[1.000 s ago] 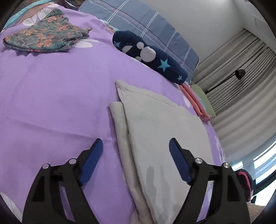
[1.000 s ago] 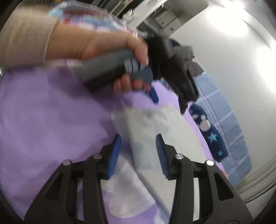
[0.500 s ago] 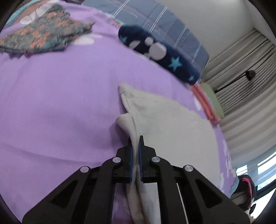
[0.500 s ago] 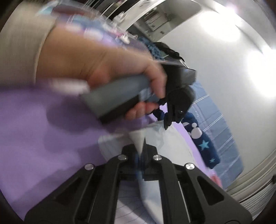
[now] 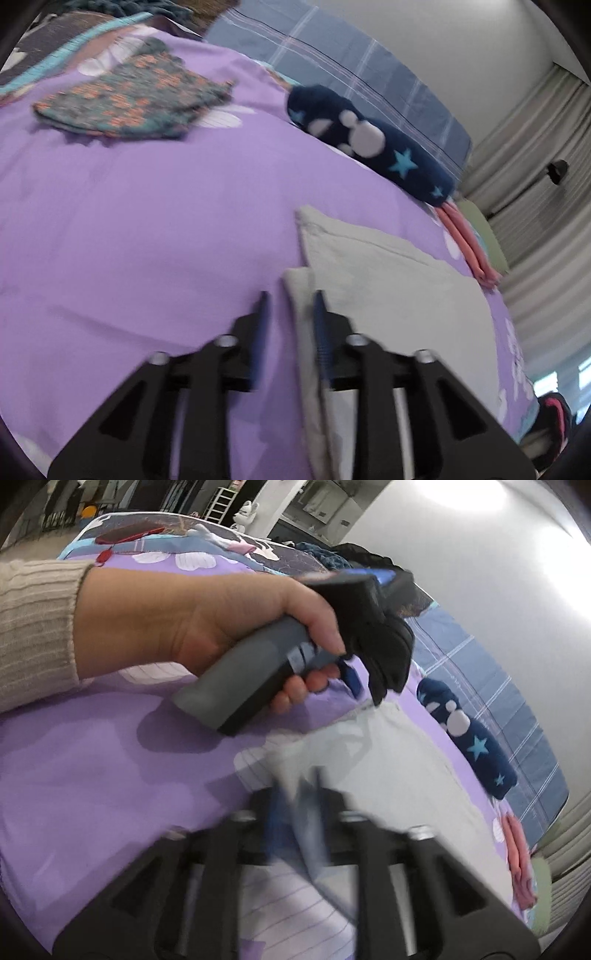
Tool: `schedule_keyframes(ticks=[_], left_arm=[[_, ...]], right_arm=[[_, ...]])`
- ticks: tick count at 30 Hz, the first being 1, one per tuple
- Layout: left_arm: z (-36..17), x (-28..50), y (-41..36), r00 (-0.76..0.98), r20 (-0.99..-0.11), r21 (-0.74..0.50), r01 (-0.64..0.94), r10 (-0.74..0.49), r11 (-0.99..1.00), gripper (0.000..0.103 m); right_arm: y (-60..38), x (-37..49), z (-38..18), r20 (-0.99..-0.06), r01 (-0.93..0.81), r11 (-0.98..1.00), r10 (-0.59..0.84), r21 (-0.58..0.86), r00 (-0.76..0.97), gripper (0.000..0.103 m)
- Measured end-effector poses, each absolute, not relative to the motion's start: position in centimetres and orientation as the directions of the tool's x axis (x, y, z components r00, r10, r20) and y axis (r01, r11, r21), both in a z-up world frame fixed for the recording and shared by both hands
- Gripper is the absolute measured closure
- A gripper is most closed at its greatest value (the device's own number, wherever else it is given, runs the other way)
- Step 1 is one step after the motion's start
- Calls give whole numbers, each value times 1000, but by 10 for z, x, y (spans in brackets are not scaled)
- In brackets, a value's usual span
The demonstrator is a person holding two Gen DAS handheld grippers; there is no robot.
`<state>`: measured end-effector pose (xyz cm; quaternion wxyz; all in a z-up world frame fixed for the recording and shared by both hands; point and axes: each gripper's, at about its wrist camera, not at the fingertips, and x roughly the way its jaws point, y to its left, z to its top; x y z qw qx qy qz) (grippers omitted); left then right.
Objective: Fold small clothes
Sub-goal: 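Lift the shirt corner with the right tool while the left tool pinches the shirt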
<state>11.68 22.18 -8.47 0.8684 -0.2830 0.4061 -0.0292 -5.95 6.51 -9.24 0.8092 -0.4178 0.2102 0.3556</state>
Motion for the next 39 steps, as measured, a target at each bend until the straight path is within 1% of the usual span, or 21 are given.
schedule_keyframes(ticks=[1, 2, 3, 7, 10, 12, 15, 20, 21, 22, 23, 24, 25, 26, 27, 28, 29, 30, 31, 34, 39], left_arm=[[-82, 113, 224, 674, -686, -514, -181, -275, 839, 57], [-80, 110, 224, 673, -687, -511, -179, -274, 841, 48], [-78, 107, 224, 669, -691, -505, -173, -276, 845, 43], [-78, 99, 219, 642, -702, -497, -130, -309, 858, 34], [-80, 97, 211, 631, -696, -500, -81, -343, 862, 24], [-80, 96, 207, 630, -690, -500, -62, -355, 864, 21], [-82, 101, 199, 623, -689, -496, -31, -371, 868, 13], [-87, 120, 190, 627, -659, -545, -18, -415, 838, 12], [-87, 125, 189, 635, -651, -554, -24, -415, 832, 14], [-87, 128, 188, 637, -649, -555, -21, -417, 832, 22], [-88, 131, 187, 634, -652, -551, -19, -416, 834, 29], [-89, 133, 186, 627, -664, -540, -25, -408, 841, 39], [-89, 134, 187, 622, -678, -521, -30, -392, 853, 54], [-89, 134, 190, 614, -689, -512, -37, -384, 858, 61], [-91, 135, 194, 608, -693, -519, -48, -388, 853, 76], [-93, 135, 201, 602, -691, -542, -67, -399, 838, 93], [-96, 136, 209, 594, -674, -592, -80, -438, 802, 97], [-99, 137, 215, 597, -654, -634, -97, -465, 767, 97], [-99, 136, 216, 602, -647, -645, -105, -468, 757, 98], [-86, 134, 204, 627, -655, -601, -93, -422, 794, 98], [-50, 141, 187, 660, -601, -628, -41, -451, 777, 98]], right_arm=[[64, -60, -93, -629, -744, 403, 399, -533, 667, 45], [63, -61, -93, -623, -741, 399, 401, -540, 671, 45], [63, -64, -94, -622, -737, 389, 395, -553, 676, 45], [63, -71, -100, -610, -715, 378, 373, -588, 699, 45], [63, -69, -101, -621, -717, 393, 361, -575, 696, 43], [64, -66, -101, -630, -718, 406, 350, -565, 693, 43], [69, -61, -102, -633, -709, 427, 330, -561, 700, 43], [82, -55, -105, -610, -677, 440, 306, -590, 731, 44], [84, -53, -106, -608, -674, 443, 304, -591, 734, 45], [84, -52, -106, -608, -673, 446, 302, -590, 734, 46], [84, -51, -106, -610, -674, 450, 302, -586, 733, 53], [85, -49, -106, -615, -678, 450, 302, -582, 728, 68], [84, -46, -107, -620, -680, 449, 300, -579, 725, 76], [84, -49, -107, -626, -680, 463, 293, -568, 723, 90], [82, -46, -105, -631, -686, 475, 300, -552, 716, 96], [79, -43, -102, -637, -695, 488, 314, -528, 704, 98], [75, -40, -96, -640, -704, 511, 334, -494, 692, 100], [71, -37, -91, -642, -709, 530, 350, -465, 682, 100], [67, -35, -87, -641, -710, 546, 360, -445, 678, 100], [52, -31, -70, -613, -692, 607, 389, -391, 687, 100], [18, -19, -40, -572, -639, 701, 395, -318, 719, 100]])
